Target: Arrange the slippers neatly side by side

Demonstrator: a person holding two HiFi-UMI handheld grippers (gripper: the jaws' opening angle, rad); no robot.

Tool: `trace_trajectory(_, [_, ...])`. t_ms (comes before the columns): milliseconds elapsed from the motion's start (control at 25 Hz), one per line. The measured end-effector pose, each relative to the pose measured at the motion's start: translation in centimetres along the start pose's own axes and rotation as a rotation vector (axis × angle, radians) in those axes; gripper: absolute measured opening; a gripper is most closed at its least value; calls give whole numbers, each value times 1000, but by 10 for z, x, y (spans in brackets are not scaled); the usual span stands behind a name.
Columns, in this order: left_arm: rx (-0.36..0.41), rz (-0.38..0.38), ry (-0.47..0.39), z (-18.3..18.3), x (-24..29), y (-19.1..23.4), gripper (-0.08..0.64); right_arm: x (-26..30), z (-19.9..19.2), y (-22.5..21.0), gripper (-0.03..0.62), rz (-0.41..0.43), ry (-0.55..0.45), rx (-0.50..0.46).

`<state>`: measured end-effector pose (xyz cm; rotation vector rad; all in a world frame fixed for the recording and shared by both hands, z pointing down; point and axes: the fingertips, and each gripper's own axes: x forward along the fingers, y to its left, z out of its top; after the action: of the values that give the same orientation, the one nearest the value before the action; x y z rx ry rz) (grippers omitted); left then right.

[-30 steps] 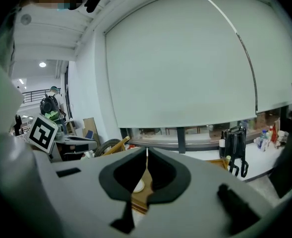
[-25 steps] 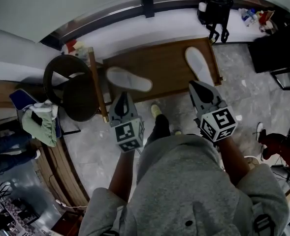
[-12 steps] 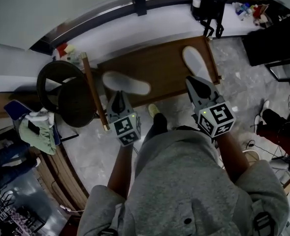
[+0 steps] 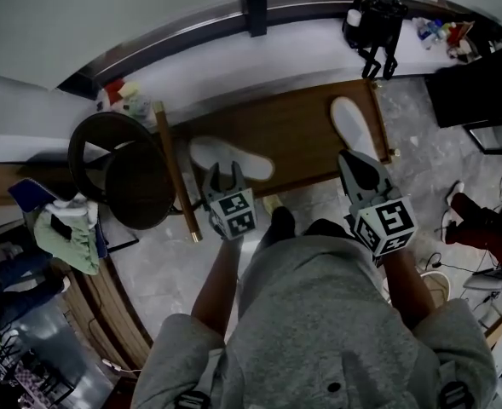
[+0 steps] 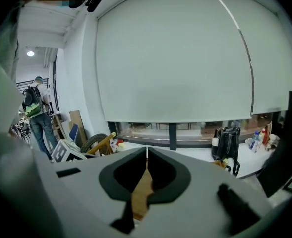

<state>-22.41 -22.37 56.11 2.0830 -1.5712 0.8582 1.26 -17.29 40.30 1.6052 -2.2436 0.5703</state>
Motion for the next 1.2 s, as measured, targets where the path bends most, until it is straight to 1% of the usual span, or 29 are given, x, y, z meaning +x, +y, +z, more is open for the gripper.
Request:
trace_trajectory(160, [18,20,64,-22,30,3,153,6,-1,0,26,-7,24,-14])
trace_trajectory(280, [2,43,127,-43,49,8,156,9,-5,2,26,-4,46,-22])
trace_trajectory(480, [-34,64,160,-49,66,9,161,16,-10,4,26,8,84,-36])
trace_trajectory(560, [-44,83,163,-50,69,10,161,19,-11,4,26,13,91,-39])
trace_trajectory(720, [-37,110,161,-47,71,12,154,24,-10,7,26,25,92,-45])
trace_trajectory(840, [-20,119,138,-44,69,15,67,26,-10,6,26,28,90,-43])
trace_trajectory(880, [-12,122,131,-43,68,16,52,27,-10,6,26,29,89,-43])
trace_trajectory(1040, [-4,124,112,-44,64,19,31,25,-12,6,26,30,82,-45])
trace_trajectory(1200, [8,125,90,-40,58,23,25,22,-12,6,26,29,67,-40])
